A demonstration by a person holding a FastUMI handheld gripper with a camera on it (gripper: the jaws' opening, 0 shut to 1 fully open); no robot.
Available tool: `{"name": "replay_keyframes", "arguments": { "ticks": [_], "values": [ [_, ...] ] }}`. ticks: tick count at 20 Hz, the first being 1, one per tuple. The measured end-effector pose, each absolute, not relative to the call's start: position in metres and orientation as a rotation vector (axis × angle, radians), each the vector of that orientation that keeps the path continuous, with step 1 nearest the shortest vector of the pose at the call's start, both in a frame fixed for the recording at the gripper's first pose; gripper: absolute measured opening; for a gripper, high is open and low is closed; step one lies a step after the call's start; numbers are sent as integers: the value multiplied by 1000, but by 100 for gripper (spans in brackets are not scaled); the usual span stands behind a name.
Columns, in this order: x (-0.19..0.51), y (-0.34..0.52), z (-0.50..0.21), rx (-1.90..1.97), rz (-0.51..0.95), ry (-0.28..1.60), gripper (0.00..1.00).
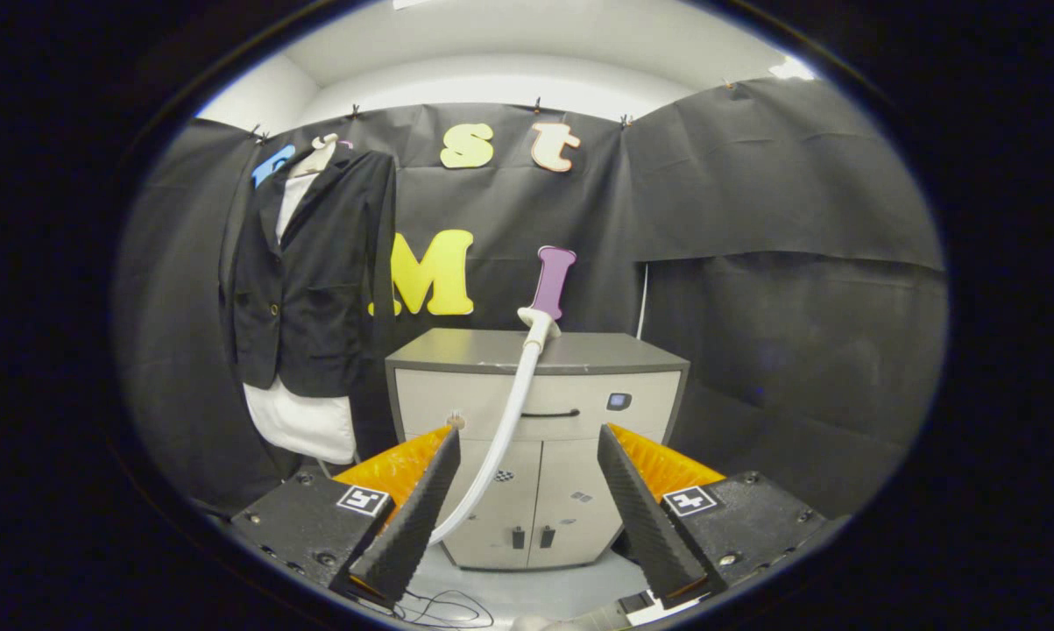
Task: Iron the clothes twice with a garment steamer, once on the left side and once on the right side.
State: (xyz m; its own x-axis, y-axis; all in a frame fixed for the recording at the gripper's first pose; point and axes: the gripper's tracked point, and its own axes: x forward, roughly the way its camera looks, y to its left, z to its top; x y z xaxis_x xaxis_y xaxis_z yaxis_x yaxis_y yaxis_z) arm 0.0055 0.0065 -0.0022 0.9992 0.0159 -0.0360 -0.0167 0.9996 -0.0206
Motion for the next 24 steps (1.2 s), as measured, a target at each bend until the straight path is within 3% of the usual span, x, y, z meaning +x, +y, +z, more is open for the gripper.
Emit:
{"name": "replay_keyframes", "arguments": {
  "ticks": [5,12,18,24],
  "values": [
    [55,-2,37,-14,37,14,98],
    [183,-18,74,20,53,67,99],
    [292,-24,79,69,79,180,98],
    [358,-12,70,37,136,282,98]
  ]
}}
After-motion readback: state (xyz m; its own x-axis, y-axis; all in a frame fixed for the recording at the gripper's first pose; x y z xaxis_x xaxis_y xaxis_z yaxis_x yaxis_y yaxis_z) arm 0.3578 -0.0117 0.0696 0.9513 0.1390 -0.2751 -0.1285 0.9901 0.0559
